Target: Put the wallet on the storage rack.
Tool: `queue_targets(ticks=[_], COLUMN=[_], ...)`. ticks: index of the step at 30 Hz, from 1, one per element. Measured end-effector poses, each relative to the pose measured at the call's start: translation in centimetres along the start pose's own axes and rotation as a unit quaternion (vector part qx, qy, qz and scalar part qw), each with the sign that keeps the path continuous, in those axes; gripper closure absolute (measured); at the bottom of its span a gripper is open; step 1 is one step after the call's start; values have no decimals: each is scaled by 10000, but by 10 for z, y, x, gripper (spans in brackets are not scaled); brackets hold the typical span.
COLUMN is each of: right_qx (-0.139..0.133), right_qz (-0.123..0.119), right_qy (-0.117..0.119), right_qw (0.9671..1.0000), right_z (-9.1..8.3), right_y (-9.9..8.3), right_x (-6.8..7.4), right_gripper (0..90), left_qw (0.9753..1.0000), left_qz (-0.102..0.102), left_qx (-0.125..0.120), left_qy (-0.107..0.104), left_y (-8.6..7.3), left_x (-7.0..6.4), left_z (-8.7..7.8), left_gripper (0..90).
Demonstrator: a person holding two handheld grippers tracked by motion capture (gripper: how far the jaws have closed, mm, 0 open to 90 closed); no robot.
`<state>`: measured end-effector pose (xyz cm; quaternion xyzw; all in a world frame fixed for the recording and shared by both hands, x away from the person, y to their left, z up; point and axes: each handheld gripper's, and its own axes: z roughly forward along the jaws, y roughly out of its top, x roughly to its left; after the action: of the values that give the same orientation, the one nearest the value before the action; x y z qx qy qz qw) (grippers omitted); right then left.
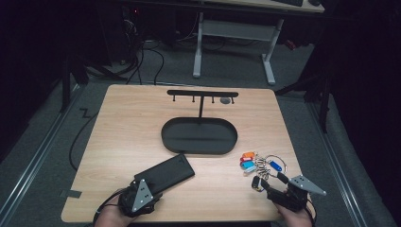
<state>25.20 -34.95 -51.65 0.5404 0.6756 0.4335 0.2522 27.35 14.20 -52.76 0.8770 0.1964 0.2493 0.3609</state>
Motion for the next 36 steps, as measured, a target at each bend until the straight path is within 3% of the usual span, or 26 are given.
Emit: queue_targets(ticks=[12, 20, 23, 30, 36], right_qx=[20, 14, 16, 5, 8], right_qz=[18, 42, 68, 116, 110], right_qy=[38, 49, 41, 58, 62], right_qw=[10000, 10000, 10000, 9999, 9999], right_z=[3, 3, 2, 2, 3], right_y=[1, 1, 1, 0, 0], right_x=[2, 0, 0, -1, -1], right_gripper=[229, 232, 232, 234, 234], left_qw=[9998, 9995, 9996, 9985, 9981], left_qz=[184, 256, 245, 511, 583], left_qx=[32, -152, -119, -71, -75], left_qy=[95, 144, 125, 186, 206], left_y=[-3, -8, -7, -3, -1], left_x=[-1, 4, 4, -2, -4], left_z=[4, 7, 8, 6, 4], left_gripper=[381, 432, 465, 584, 693])
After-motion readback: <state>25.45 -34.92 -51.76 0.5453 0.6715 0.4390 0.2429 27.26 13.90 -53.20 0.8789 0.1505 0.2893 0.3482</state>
